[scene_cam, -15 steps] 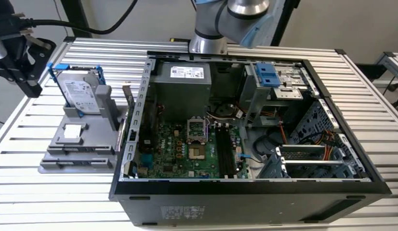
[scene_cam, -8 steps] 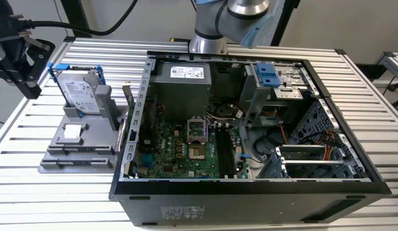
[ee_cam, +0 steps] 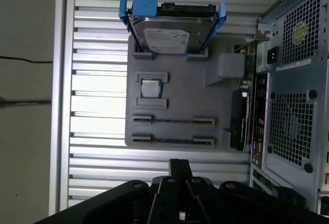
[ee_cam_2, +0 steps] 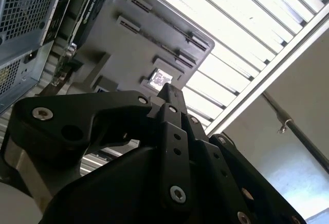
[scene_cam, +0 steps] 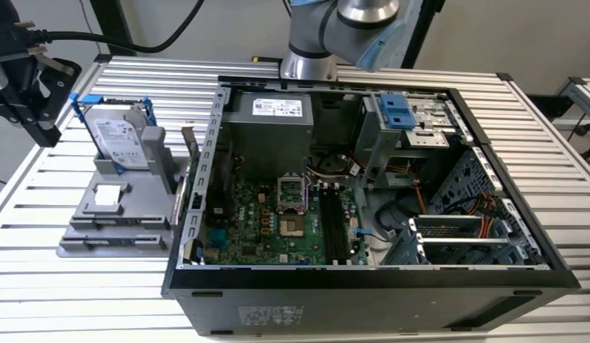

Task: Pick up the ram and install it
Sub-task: 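Pick up the ram and move it above insertion slot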

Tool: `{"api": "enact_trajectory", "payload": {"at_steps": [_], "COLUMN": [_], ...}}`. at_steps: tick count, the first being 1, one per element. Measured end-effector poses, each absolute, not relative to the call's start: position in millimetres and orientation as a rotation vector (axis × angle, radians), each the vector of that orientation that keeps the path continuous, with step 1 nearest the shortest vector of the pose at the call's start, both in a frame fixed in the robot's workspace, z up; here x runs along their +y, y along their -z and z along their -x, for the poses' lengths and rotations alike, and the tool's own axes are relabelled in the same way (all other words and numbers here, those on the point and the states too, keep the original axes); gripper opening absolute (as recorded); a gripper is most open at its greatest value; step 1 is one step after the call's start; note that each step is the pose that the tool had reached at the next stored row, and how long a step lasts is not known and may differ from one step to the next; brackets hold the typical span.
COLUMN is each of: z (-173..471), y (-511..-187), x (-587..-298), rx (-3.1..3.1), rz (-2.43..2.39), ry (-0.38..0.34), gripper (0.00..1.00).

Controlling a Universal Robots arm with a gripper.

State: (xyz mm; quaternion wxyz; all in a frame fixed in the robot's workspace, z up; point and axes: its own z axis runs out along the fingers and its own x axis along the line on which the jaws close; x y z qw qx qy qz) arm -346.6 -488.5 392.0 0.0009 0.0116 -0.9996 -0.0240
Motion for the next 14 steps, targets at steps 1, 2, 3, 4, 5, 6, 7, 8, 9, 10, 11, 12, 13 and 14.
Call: {"api": "enact_trajectory", "payload": {"at_steps": [1,2,3,4,5,6,7,8,9,10,11,12,13,14], "z": [346.6,346.6,346.6,346.6,346.6,346.6,346.6,346.6,346.6,346.6,346.6,346.6,346.6,346.6], "y": [-392.0,-392.0,-392.0,-392.1,-392.1,-392.0,-392.0,-392.1,-392.1,-392.1,-392.2,-392.2,-392.3,-392.3], "x": [-488.5,-488.5,-488.5,-488.5,-488.5,-488.5,-488.5,-488.5,-488.5,-488.5,-488.5,-488.5,-488.5,-488.5], "rx": [-3.139,-3.139,-3.139,-3.138,-3.138,-3.138,-3.138,-3.138,-3.137,-3.137,-3.136,-3.135,-3.134,-3.134], "rz": [-0.037,-0.037,-0.039,-0.043,-0.049,-0.055,-0.063,-0.072,-0.084,-0.097,-0.108,-0.121,-0.135,-0.150], "ry": [0.075,0.075,0.075,0.075,0.075,0.075,0.075,0.075,0.075,0.074,0.074,0.073,0.073,0.072], "gripper": [0.00,0.00,0.00,0.00,0.00,0.00,0.00,0.00,0.00,0.00,0.00,0.00,0.00,0.00]}}
